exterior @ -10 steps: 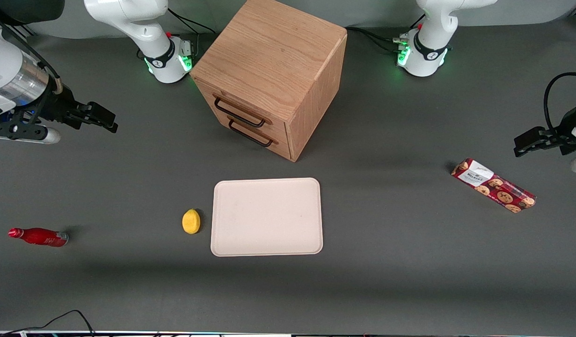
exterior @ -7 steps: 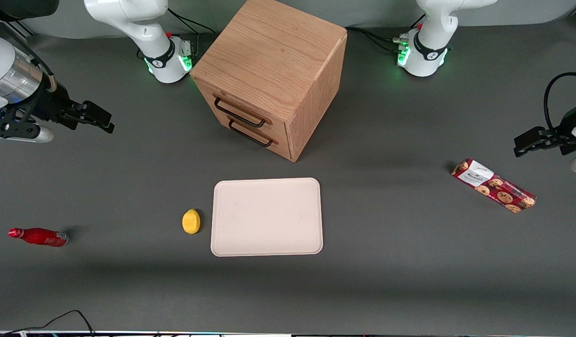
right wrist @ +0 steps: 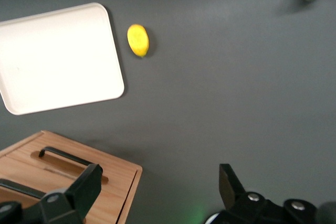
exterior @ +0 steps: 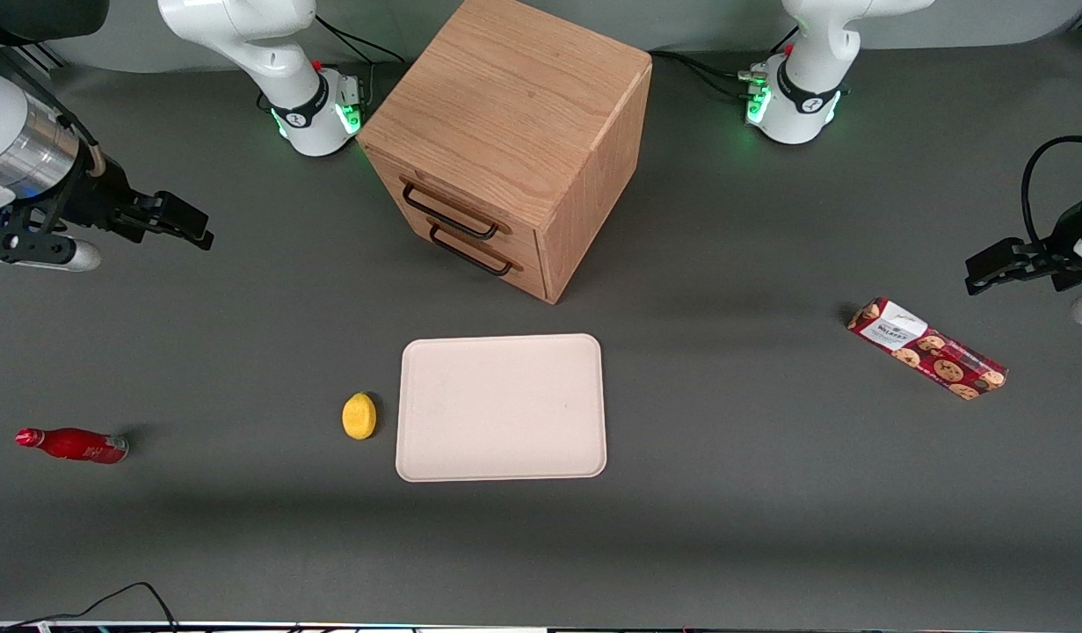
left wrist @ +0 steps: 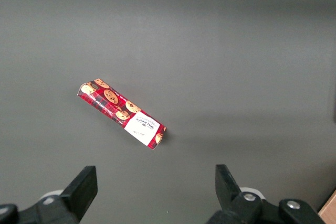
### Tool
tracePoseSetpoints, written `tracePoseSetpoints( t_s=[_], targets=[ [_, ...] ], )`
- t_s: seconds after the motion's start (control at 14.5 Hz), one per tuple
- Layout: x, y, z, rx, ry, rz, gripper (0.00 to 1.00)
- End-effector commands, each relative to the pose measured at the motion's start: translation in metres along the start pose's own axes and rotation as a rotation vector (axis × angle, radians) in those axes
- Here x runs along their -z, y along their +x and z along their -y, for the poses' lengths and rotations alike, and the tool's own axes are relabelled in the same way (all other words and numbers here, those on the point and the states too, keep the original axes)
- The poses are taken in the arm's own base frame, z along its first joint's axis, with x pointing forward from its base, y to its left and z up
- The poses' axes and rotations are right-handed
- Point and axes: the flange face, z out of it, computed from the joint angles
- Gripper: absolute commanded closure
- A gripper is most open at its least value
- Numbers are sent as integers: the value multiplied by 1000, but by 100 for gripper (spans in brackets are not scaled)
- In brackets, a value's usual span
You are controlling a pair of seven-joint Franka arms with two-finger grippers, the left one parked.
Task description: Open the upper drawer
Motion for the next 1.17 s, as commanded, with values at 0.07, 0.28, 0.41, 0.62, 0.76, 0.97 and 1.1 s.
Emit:
tracePoseSetpoints(
  t_s=[0.07,0.28,0.41,0.62,0.76,0.97,1.1],
  targets=[
    [1,-14,31,175,27,63,0],
    [-6,-35,72,383,72,124,0],
    [-18,-50,110,613,74,147,0],
    [-45,-52,144,874,105,195,0],
    [-67,-38,151,1009,222,225,0],
    [-82,-27,163,1111,286,195,0],
    [-95,-20,170,1100,353,191,0]
  ],
)
